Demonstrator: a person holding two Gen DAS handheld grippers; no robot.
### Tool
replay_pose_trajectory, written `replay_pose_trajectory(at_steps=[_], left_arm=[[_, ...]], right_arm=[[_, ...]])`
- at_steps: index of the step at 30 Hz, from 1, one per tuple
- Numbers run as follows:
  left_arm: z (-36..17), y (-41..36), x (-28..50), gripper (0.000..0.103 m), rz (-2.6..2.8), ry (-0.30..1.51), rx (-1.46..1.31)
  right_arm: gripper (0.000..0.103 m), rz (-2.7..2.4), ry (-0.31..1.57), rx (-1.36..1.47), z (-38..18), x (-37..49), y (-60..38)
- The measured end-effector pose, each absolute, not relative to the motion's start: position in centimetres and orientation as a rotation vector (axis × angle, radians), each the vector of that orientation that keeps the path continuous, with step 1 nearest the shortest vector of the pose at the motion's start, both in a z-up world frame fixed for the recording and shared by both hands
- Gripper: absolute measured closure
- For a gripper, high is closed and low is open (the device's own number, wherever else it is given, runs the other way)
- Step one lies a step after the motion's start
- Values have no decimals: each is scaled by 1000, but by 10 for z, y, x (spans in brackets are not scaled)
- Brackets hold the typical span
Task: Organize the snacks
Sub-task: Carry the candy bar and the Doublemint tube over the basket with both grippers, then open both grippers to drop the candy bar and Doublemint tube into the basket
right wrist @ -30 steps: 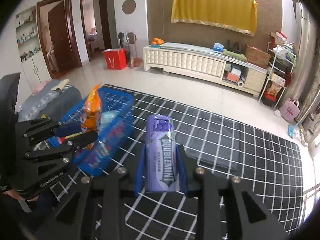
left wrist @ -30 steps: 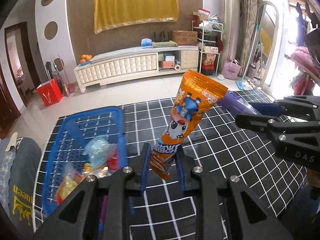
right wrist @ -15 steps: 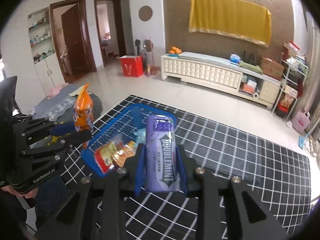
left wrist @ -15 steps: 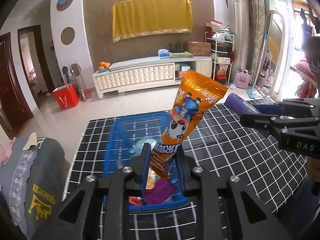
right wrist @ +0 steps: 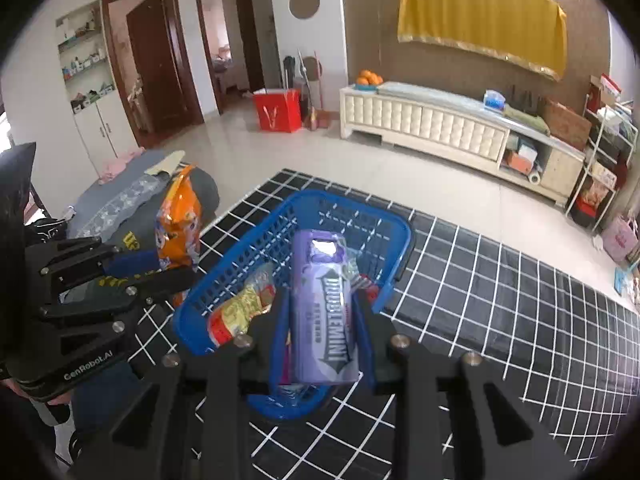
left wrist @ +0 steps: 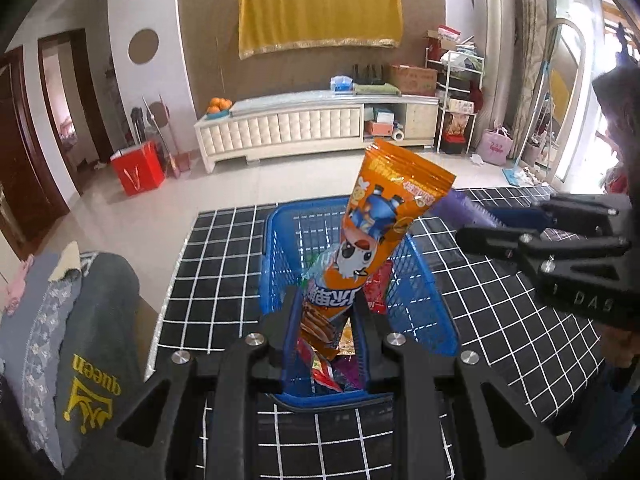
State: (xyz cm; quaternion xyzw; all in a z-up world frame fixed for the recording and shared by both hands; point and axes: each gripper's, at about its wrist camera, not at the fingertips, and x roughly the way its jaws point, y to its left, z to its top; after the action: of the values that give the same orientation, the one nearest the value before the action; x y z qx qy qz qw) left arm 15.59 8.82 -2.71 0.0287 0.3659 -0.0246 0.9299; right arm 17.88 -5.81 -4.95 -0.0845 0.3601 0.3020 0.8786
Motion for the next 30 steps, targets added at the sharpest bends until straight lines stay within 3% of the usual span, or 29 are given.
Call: replay_pose_trajectory(at_steps=[16, 17, 20, 30], left_arm=[[-95, 80, 215, 81, -148, 962, -65], [-98, 78, 216, 79, -142, 968, -64], [-103, 79, 217, 60, -125, 984, -67], [-73, 104, 200, 49, -103, 899, -86]], right_arm=[[68, 558, 854, -169, -87, 203, -64], [68, 558, 856, -169, -87, 202, -64], [68, 564, 864, -167, -89, 202, -60], [68, 581, 857, -170, -78, 194, -47]])
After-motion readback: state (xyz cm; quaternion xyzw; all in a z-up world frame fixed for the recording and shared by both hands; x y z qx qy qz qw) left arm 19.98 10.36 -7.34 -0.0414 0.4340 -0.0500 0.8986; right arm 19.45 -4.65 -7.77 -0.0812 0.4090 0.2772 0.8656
